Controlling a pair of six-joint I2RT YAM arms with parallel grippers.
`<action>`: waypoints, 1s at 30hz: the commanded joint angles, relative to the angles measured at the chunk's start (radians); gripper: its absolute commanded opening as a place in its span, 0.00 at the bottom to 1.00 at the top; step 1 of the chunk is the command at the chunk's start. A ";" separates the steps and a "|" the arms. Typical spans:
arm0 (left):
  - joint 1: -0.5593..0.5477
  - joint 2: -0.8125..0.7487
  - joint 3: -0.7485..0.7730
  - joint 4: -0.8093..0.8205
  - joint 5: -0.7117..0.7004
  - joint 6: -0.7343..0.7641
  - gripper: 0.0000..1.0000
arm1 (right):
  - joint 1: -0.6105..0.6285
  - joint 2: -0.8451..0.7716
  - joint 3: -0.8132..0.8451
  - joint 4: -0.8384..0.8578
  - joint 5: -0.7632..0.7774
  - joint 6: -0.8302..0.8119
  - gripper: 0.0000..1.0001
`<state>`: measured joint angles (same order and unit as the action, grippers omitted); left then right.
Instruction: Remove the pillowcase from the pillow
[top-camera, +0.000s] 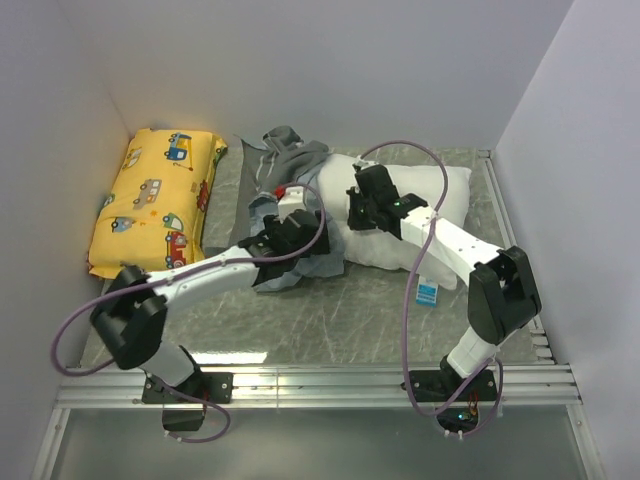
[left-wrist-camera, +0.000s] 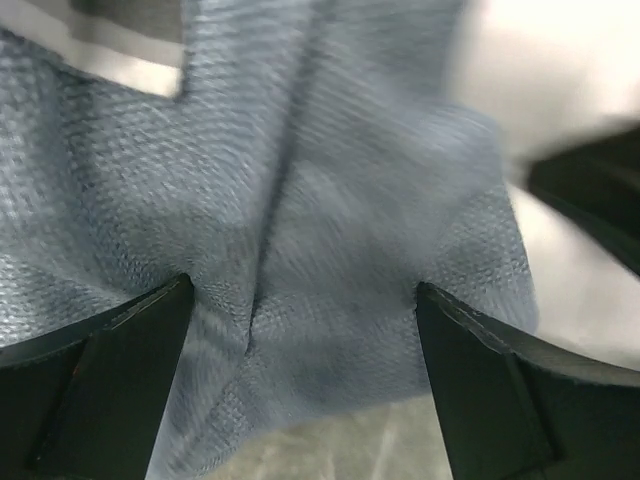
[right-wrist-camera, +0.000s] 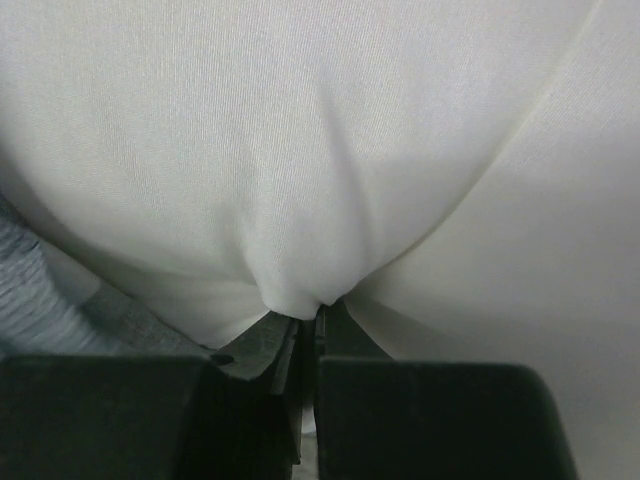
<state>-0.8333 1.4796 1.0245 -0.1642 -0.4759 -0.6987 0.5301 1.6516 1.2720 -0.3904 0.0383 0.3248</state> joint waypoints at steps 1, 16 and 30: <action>-0.003 0.085 0.084 -0.085 -0.227 -0.094 0.99 | 0.022 -0.009 0.010 -0.034 0.001 0.019 0.00; 0.409 -0.065 -0.029 -0.071 -0.161 -0.127 0.00 | -0.125 -0.220 -0.008 -0.104 0.100 0.016 0.00; 0.611 -0.087 -0.199 0.133 0.143 -0.170 0.00 | -0.243 -0.309 -0.060 -0.094 0.088 0.063 0.00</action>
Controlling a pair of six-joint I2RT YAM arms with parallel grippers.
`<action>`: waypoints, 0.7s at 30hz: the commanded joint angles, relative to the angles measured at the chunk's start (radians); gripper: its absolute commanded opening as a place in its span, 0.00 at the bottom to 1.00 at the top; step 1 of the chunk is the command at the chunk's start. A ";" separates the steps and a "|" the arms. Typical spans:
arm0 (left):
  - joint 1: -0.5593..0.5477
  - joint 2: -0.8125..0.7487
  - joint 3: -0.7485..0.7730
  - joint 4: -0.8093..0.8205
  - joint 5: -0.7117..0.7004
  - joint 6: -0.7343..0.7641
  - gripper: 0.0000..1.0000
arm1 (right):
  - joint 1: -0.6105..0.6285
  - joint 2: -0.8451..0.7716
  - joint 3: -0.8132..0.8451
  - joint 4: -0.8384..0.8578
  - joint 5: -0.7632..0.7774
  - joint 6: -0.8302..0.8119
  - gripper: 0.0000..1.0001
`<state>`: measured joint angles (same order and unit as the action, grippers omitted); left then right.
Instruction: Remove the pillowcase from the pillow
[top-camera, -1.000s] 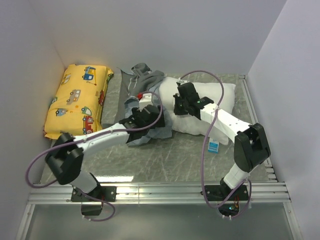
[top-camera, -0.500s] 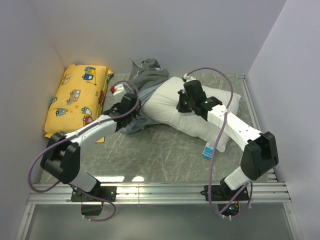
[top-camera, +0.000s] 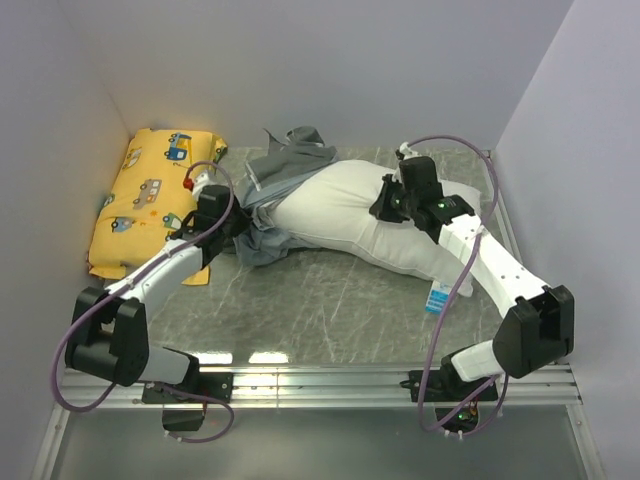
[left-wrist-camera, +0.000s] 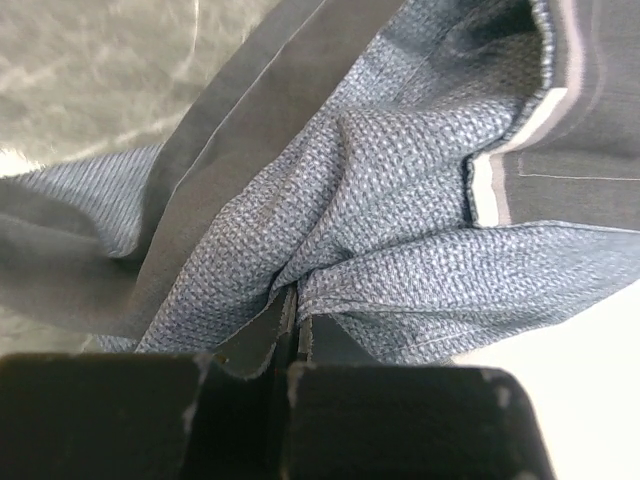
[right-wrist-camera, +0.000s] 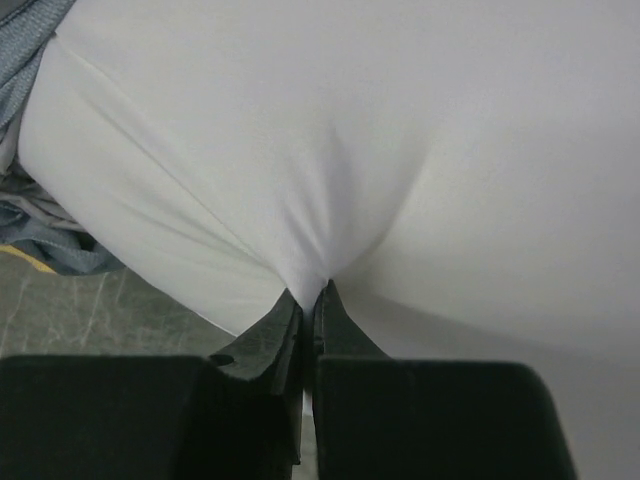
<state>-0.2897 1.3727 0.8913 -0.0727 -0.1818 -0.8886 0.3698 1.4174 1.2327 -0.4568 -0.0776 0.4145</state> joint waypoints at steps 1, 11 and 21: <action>0.048 0.023 -0.083 0.059 -0.147 0.020 0.01 | -0.062 -0.090 -0.053 -0.017 0.191 -0.031 0.09; -0.140 0.057 -0.163 0.142 -0.153 0.007 0.00 | 0.454 0.020 0.094 0.000 0.498 -0.147 0.74; -0.155 0.012 -0.154 0.113 -0.173 0.027 0.00 | 0.544 0.484 0.284 0.017 0.596 -0.223 0.82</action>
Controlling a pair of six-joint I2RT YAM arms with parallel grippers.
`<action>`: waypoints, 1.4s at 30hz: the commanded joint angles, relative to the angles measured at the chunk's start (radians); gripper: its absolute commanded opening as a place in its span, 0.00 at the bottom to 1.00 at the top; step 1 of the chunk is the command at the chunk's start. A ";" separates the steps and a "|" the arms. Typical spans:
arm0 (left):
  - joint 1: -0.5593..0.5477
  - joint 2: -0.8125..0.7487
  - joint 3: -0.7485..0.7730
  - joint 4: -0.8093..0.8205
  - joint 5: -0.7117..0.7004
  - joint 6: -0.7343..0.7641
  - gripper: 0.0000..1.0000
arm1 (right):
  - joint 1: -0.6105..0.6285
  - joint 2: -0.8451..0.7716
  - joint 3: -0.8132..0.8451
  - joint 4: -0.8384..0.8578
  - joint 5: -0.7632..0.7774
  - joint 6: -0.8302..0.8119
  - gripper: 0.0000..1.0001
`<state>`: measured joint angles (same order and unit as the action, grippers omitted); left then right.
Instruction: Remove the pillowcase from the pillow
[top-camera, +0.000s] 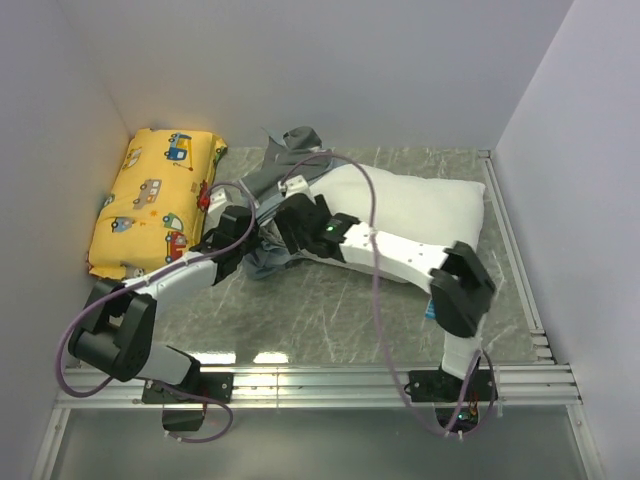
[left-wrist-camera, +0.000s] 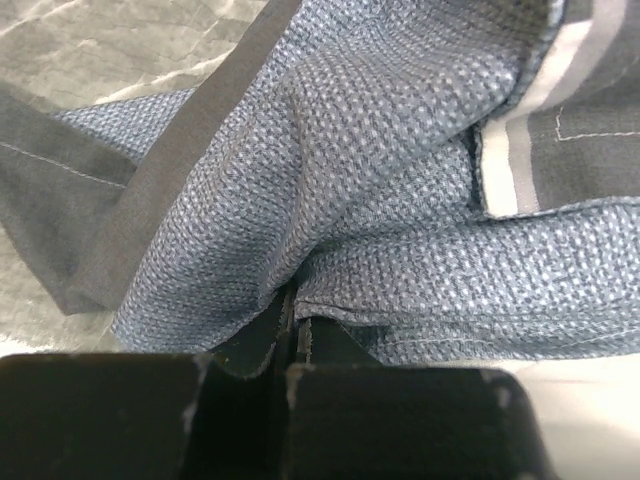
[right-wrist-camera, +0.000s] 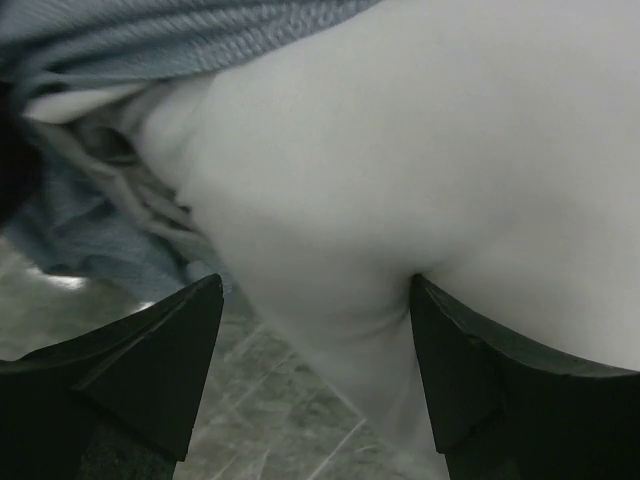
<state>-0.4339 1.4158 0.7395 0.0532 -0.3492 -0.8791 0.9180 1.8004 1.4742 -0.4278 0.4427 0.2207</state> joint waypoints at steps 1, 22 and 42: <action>-0.011 -0.035 0.006 -0.018 -0.019 0.020 0.00 | -0.007 0.125 0.043 -0.011 0.099 -0.032 0.82; 0.346 0.044 0.142 -0.052 0.053 0.029 0.01 | -0.398 -0.464 -0.359 -0.006 -0.102 0.166 0.00; 0.244 -0.076 0.406 -0.203 0.132 0.233 0.67 | -0.364 -0.624 -0.735 0.097 -0.331 0.244 0.00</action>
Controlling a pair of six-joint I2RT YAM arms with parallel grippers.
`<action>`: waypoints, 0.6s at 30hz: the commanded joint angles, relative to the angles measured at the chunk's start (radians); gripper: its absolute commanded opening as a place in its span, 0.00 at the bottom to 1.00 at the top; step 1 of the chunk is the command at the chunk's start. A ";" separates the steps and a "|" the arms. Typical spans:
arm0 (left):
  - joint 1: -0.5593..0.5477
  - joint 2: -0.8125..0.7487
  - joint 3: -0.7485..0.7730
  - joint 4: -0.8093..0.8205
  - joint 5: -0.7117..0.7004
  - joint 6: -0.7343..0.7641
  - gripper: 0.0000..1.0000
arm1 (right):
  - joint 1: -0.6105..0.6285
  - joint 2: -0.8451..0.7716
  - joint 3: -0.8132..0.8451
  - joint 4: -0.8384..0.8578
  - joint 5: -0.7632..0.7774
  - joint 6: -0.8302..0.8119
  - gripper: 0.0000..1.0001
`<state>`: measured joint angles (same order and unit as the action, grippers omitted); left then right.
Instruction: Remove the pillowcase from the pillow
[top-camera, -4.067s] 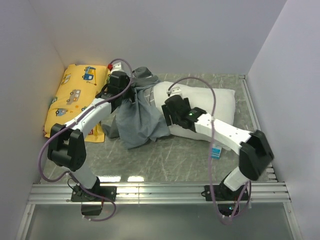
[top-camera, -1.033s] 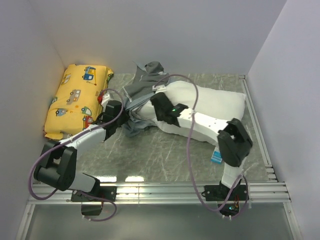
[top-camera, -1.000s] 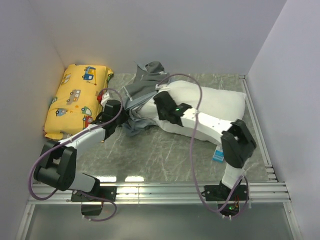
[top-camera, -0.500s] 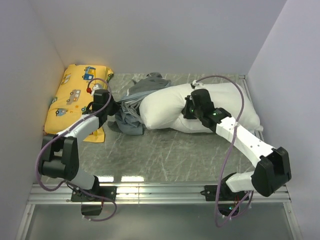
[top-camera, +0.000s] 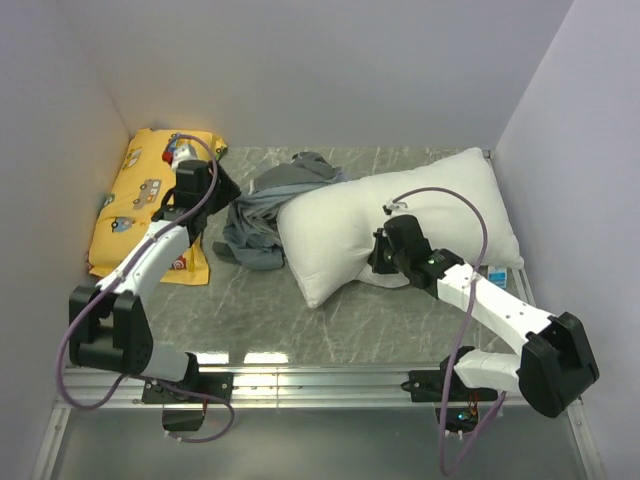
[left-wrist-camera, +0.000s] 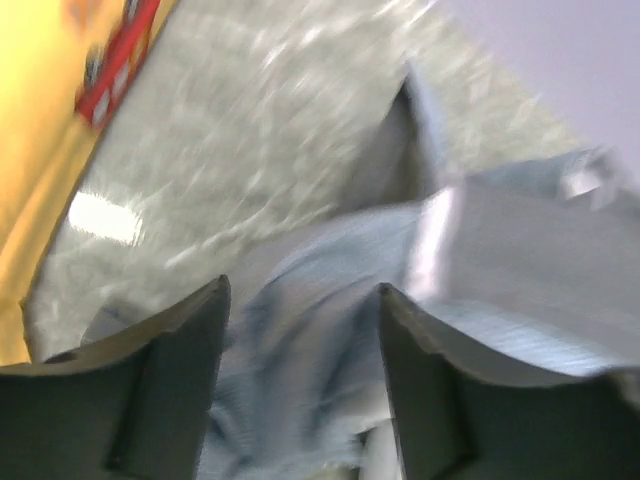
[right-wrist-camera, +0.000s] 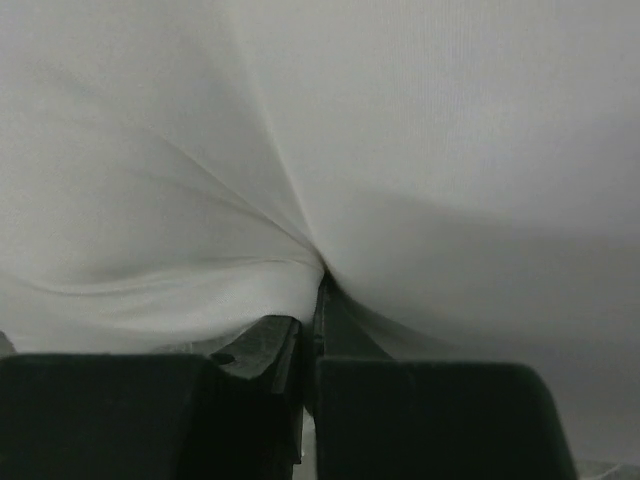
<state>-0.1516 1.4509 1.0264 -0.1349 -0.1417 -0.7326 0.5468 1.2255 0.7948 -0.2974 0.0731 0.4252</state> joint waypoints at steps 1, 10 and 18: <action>-0.055 -0.124 0.139 -0.041 -0.093 0.125 0.74 | 0.015 -0.064 -0.065 -0.043 0.043 0.043 0.00; -0.244 0.172 0.478 -0.135 0.309 0.377 0.88 | 0.021 -0.153 -0.078 -0.098 0.077 0.046 0.00; -0.301 0.356 0.451 -0.124 0.429 0.340 0.99 | 0.021 -0.138 -0.074 -0.109 0.103 0.032 0.00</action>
<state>-0.4385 1.8099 1.5002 -0.2302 0.2050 -0.4080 0.5697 1.0866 0.7254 -0.3359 0.1158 0.4522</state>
